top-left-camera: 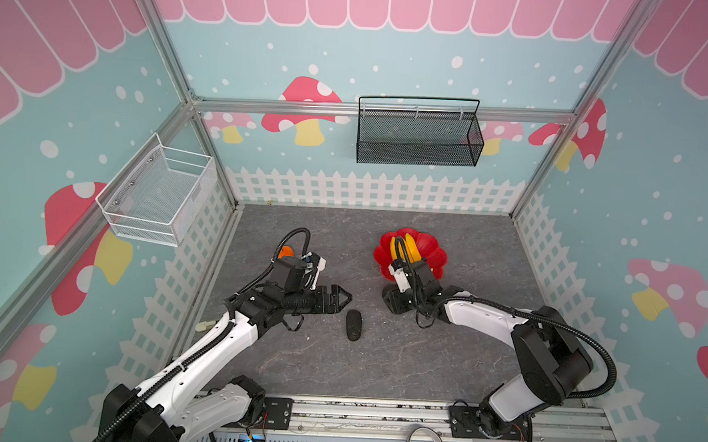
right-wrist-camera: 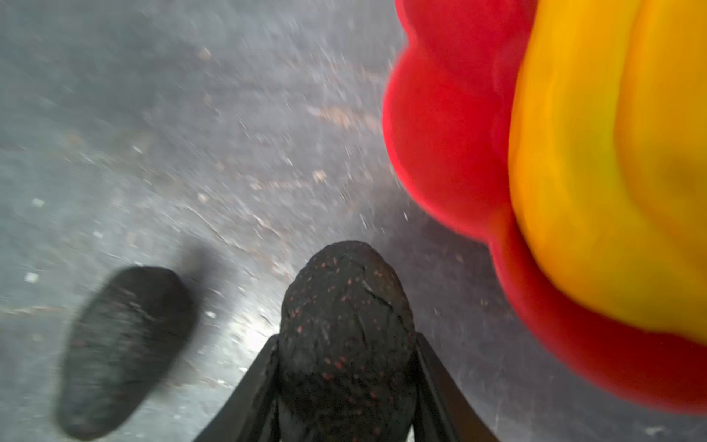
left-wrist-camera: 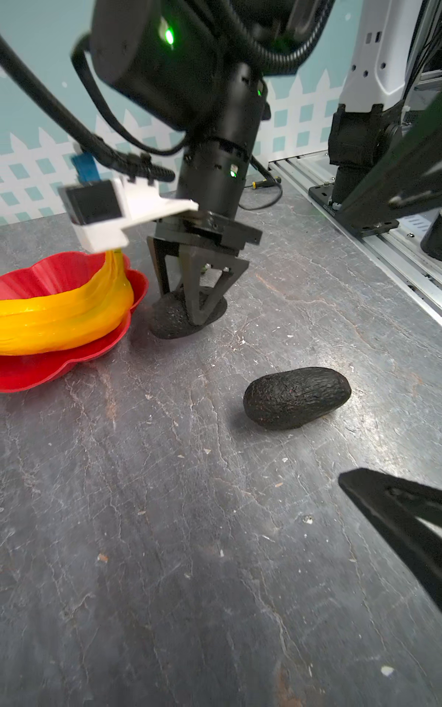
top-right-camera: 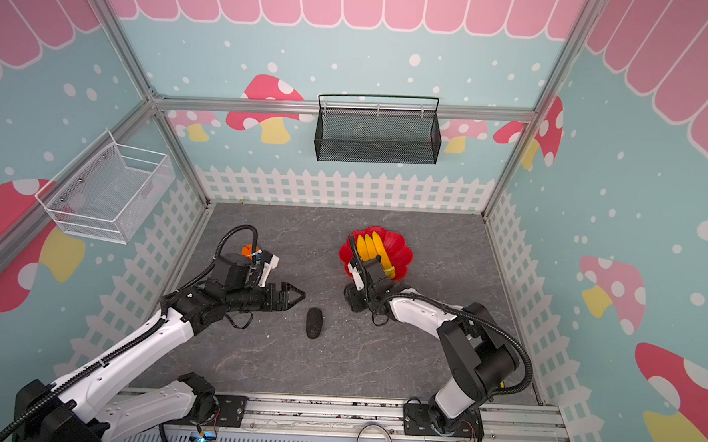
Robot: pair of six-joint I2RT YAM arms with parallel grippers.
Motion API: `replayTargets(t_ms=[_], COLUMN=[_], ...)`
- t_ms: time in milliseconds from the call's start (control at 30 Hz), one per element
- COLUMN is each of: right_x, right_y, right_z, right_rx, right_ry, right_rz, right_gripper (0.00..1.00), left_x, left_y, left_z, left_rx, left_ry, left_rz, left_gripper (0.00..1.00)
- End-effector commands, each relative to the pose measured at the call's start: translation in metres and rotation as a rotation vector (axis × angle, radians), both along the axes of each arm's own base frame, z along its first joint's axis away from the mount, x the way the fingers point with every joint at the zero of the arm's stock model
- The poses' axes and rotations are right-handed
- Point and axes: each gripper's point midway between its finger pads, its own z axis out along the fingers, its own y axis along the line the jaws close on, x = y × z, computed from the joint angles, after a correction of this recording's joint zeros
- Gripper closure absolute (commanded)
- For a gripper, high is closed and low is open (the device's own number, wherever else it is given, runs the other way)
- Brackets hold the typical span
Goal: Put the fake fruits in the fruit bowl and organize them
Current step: 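Carry avocado with right gripper into red bowl and release it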
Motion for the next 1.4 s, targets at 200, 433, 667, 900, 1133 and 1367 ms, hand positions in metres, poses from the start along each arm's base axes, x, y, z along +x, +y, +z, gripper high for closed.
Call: replayTargets(t_ms=[200, 433, 667, 900, 1133, 1367], right_x=[0.088, 0.144, 0.154, 0.152, 0.153, 0.152], right_y=[0.019, 0.023, 0.020, 0.013, 0.007, 0.000], right_z=[0.073, 0.051, 0.024, 0.001, -0.009, -0.013], right_rx=[-0.024, -0.033, -0.050, -0.076, -0.093, -0.112], right_ry=[-0.158, -0.151, -0.100, -0.069, -0.053, -0.052], right_rz=[-0.036, -0.068, -0.103, -0.121, -0.130, -0.137], right_gripper=[0.59, 0.59, 0.59, 0.58, 0.54, 0.43], left_x=[0.017, 0.026, 0.024, 0.026, 0.023, 0.021], left_y=[0.008, 0.008, 0.012, 0.011, 0.011, 0.011], left_z=[0.002, 0.011, 0.005, 0.004, 0.003, 0.001], left_rx=[-0.004, -0.024, -0.003, -0.004, -0.010, -0.018], left_ry=[-0.049, -0.094, -0.095, -0.089, -0.088, -0.080], left_rz=[0.084, 0.115, 0.123, 0.120, 0.121, 0.119], left_gripper=[0.01, 0.01, 0.01, 0.01, 0.01, 0.01])
